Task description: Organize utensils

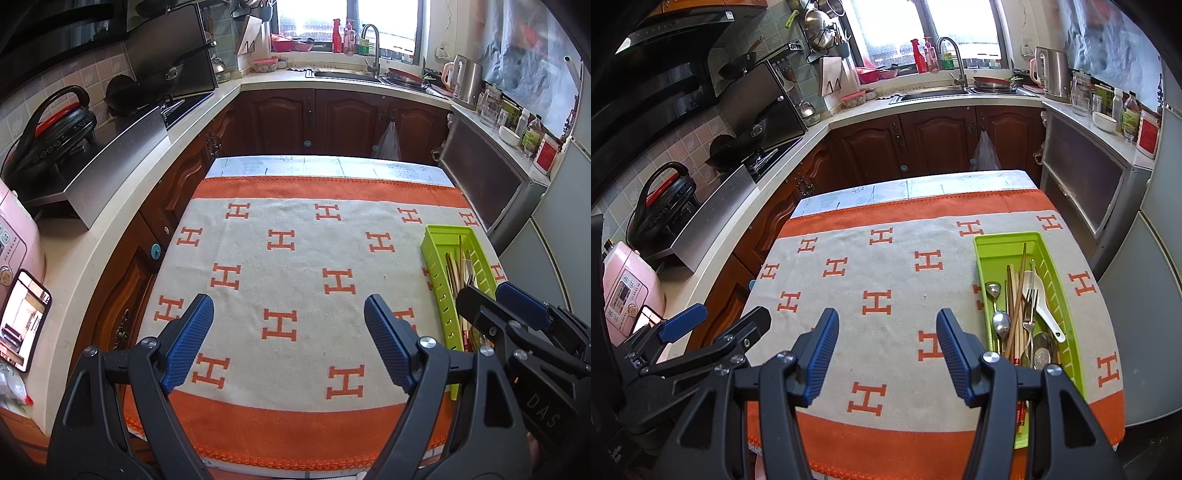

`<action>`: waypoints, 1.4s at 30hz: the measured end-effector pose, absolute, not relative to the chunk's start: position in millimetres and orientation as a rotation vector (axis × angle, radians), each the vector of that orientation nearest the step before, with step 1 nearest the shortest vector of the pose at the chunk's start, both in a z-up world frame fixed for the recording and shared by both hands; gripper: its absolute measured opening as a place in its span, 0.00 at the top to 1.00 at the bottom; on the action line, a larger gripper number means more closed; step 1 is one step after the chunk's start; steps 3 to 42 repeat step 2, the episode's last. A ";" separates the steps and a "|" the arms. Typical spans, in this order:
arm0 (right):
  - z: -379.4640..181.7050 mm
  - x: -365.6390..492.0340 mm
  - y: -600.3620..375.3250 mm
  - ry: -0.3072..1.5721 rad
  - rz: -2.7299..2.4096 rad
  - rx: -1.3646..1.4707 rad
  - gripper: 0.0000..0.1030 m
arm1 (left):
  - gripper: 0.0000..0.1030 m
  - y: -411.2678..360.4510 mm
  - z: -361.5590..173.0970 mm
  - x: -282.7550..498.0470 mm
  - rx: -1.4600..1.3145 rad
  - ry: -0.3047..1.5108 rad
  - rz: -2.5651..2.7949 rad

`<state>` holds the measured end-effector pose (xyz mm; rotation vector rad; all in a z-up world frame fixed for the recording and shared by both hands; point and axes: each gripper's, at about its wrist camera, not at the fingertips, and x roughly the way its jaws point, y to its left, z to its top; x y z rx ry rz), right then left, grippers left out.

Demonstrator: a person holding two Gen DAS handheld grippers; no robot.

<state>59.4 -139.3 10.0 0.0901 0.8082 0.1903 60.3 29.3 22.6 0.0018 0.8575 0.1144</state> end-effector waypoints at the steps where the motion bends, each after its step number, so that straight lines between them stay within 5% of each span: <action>1: 9.7 59.6 -139.6 0.810 0.189 0.090 0.46 | 0.20 29.3 22.6 60.4 0.003 0.857 0.115; 42: 8.6 59.6 -140.6 0.813 0.187 0.090 0.46 | 0.20 29.0 22.0 60.3 0.003 0.858 0.114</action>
